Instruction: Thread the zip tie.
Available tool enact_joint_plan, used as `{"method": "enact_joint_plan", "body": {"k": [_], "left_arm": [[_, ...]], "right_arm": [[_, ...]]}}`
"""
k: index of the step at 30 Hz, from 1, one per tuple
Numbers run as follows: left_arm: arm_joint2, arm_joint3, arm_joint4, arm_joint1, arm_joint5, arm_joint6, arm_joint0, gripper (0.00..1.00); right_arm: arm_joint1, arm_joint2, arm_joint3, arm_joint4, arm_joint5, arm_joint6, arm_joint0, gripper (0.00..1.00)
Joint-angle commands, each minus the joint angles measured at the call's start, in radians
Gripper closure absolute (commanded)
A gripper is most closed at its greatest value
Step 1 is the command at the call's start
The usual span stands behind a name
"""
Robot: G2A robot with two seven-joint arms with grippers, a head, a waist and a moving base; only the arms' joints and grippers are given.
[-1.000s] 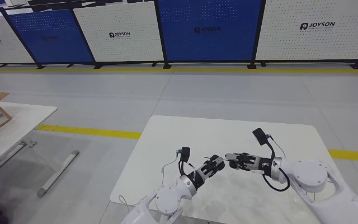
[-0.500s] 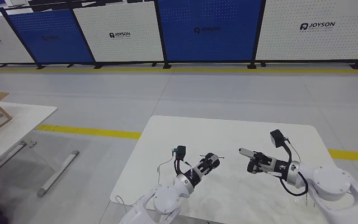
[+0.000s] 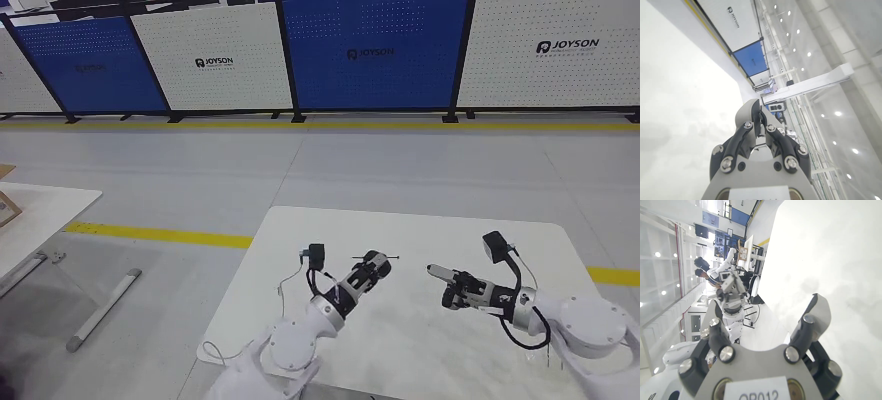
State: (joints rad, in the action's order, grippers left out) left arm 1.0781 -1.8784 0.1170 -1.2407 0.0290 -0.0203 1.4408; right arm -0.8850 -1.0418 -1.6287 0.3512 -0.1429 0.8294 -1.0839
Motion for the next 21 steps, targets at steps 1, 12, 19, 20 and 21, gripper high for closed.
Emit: {"method": "enact_joint_plan", "body": {"k": [1,12,19,20,21], "left_arm": [[0.029,-0.045,0.001,0.002,-0.054,0.017,0.008,1.00],[0.109,-0.159,0.112,0.005,-0.217,0.026,0.065,1.00],[0.111,-0.171,0.126,0.004,-0.238,0.022,0.064,1.00],[0.117,-0.180,0.138,0.003,-0.264,0.018,0.066,1.00],[0.124,-0.185,0.151,0.003,-0.288,0.013,0.070,1.00]], "right_arm": [[0.000,0.000,0.000,0.000,0.000,0.000,0.000,0.00],[0.000,0.000,0.000,0.000,0.000,0.000,0.000,0.00],[0.000,0.000,0.000,0.000,0.000,0.000,0.000,0.00],[0.000,0.000,0.000,0.000,0.000,0.000,0.000,0.00],[0.000,0.000,0.000,0.000,0.000,0.000,0.000,0.00]]}}
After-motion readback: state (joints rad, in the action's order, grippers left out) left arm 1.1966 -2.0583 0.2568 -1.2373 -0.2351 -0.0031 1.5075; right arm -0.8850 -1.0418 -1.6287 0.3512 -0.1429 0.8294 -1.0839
